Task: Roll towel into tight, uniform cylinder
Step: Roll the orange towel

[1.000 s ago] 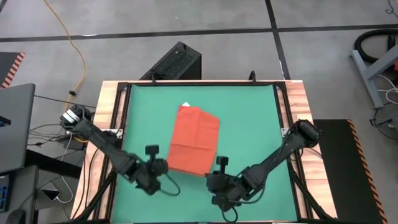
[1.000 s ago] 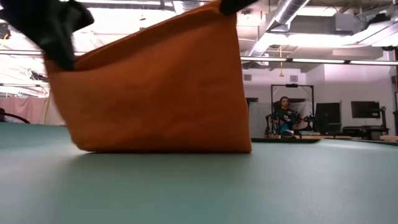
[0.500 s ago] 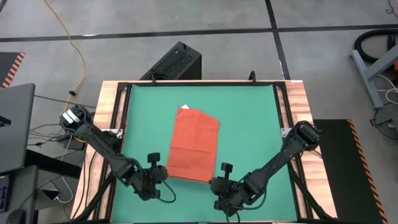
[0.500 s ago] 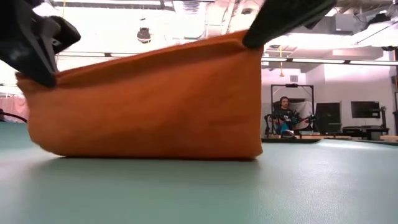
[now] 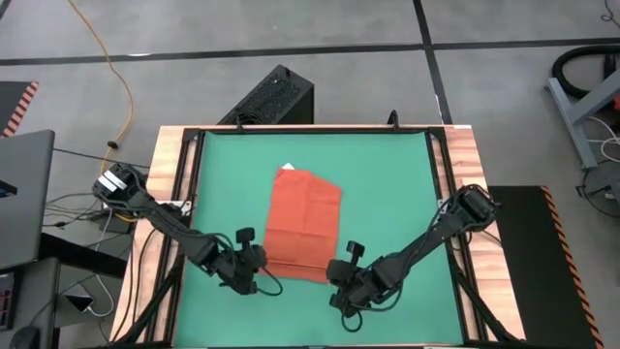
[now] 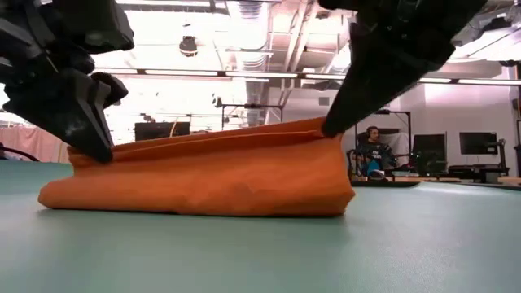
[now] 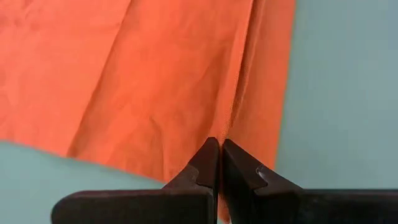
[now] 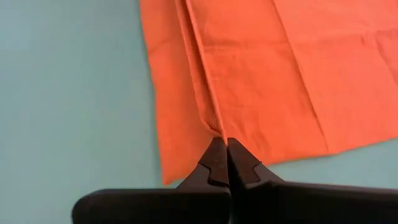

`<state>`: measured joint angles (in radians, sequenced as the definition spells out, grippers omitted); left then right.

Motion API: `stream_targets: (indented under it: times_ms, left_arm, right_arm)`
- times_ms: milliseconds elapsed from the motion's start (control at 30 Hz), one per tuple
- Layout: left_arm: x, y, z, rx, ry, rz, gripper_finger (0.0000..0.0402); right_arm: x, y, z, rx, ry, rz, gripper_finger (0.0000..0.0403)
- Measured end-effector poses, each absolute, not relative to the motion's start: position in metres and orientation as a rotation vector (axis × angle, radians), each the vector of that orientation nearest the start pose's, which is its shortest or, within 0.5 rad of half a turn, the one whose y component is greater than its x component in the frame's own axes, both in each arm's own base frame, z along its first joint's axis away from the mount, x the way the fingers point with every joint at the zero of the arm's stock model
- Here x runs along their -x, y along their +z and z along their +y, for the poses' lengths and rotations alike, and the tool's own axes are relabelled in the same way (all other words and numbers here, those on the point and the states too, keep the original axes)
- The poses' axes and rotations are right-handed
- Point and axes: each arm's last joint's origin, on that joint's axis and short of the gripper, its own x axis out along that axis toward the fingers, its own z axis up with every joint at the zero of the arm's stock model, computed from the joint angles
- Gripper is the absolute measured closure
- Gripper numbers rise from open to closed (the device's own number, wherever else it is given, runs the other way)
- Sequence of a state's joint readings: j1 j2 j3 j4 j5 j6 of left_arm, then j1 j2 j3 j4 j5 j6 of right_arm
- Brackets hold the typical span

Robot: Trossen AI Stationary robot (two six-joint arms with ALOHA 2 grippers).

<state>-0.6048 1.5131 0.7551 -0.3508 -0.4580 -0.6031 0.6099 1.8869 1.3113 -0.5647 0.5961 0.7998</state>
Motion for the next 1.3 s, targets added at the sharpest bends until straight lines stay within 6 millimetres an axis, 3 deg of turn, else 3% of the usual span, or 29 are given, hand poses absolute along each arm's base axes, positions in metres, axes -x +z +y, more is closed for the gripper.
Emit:
stream_targets:
  times_ms: [433, 1033, 1300]
  left_arm:
    - [-0.232, 0.154, -0.136, -0.003, 0.15, 0.923, 0.0401]
    - [-0.22, 0.128, -0.127, 0.075, 0.205, 0.894, 0.04]
    - [-0.217, 0.124, -0.125, 0.064, 0.208, 0.906, 0.0361]
  right_arm:
    - [-0.31, 0.155, 0.196, -0.188, -0.337, 0.865, 0.0403]
    - [-0.309, 0.151, 0.196, -0.209, -0.313, 0.855, 0.0403]
    - [-0.306, 0.147, 0.196, -0.209, -0.309, 0.886, 0.0403]
